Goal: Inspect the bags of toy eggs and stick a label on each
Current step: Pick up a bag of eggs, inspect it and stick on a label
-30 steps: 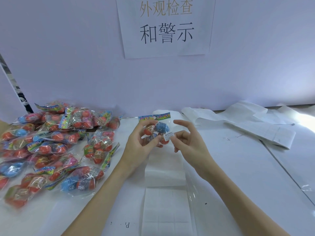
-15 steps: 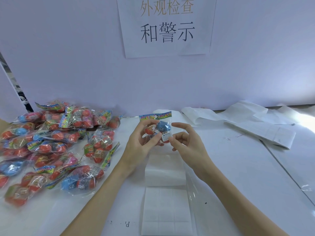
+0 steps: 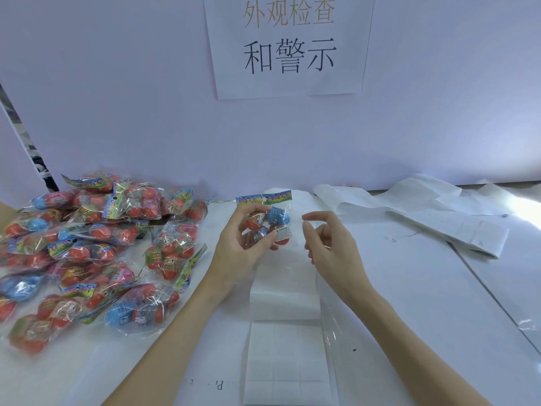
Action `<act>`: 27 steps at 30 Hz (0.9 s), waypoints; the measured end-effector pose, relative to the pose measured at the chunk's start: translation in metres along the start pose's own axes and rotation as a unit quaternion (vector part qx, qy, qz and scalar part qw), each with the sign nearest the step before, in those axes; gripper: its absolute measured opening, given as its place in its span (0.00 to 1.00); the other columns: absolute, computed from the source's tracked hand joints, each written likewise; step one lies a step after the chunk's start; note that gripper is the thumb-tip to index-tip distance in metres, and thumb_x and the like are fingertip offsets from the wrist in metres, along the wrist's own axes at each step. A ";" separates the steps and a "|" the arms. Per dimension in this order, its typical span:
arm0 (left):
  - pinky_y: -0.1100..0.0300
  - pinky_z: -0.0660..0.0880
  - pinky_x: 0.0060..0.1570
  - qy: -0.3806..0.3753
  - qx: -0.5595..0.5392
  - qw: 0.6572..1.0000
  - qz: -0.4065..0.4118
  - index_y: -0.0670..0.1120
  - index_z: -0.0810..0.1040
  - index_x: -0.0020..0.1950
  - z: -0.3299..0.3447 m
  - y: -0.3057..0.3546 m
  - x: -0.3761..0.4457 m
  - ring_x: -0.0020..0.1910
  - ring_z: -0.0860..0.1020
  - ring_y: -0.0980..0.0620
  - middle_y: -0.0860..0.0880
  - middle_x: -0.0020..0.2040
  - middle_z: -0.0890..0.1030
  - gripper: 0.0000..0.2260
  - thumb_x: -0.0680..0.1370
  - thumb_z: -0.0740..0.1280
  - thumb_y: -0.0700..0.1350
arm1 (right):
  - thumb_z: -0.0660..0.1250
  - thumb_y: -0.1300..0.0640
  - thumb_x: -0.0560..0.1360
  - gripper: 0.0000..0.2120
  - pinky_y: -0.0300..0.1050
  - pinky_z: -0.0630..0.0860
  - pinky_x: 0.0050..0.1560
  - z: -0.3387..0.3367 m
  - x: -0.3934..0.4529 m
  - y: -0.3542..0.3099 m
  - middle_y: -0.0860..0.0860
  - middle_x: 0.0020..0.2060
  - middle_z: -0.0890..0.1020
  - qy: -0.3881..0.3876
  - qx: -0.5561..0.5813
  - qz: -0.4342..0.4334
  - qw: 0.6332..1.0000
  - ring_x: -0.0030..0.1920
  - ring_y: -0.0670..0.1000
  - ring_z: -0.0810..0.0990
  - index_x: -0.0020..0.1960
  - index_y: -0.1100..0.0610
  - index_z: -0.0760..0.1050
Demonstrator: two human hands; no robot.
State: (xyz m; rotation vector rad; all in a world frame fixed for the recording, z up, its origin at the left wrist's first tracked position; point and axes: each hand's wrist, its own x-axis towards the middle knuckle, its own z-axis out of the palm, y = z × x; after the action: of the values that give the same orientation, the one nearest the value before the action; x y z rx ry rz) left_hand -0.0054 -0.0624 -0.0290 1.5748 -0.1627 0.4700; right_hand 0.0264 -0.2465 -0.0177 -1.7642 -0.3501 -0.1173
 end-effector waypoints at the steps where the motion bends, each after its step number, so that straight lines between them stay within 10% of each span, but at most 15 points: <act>1: 0.53 0.83 0.49 -0.007 0.001 1.000 0.001 0.51 0.78 0.64 0.000 0.000 0.000 0.54 0.84 0.37 0.47 0.58 0.82 0.18 0.77 0.75 0.38 | 0.67 0.51 0.83 0.05 0.52 0.80 0.45 0.001 0.000 -0.001 0.50 0.31 0.80 -0.006 0.016 0.007 1.000 0.35 0.50 0.80 0.58 0.48 0.77; 17: 0.51 0.84 0.49 -0.028 0.008 1.000 0.005 0.49 0.78 0.65 -0.001 -0.005 0.001 0.52 0.81 0.51 0.50 0.58 0.81 0.18 0.77 0.75 0.37 | 0.71 0.58 0.81 0.16 0.41 0.78 0.42 0.008 -0.003 0.000 0.47 0.35 0.83 -0.059 0.058 0.000 0.997 0.35 0.46 0.82 0.64 0.47 0.71; 27: 0.46 0.84 0.50 -0.024 0.023 0.999 -0.003 0.50 0.79 0.64 -0.002 -0.005 0.001 0.53 0.83 0.39 0.47 0.58 0.82 0.17 0.77 0.75 0.41 | 0.70 0.58 0.81 0.17 0.42 0.78 0.42 0.010 -0.003 0.001 0.47 0.35 0.82 -0.073 0.076 0.028 0.994 0.35 0.45 0.81 0.67 0.48 0.71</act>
State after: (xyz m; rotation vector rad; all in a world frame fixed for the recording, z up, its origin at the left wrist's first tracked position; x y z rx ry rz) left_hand -0.0031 -0.0599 -0.0331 1.6319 -0.1852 0.4346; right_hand 0.0228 -0.2380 -0.0219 -1.6346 -0.4046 0.0785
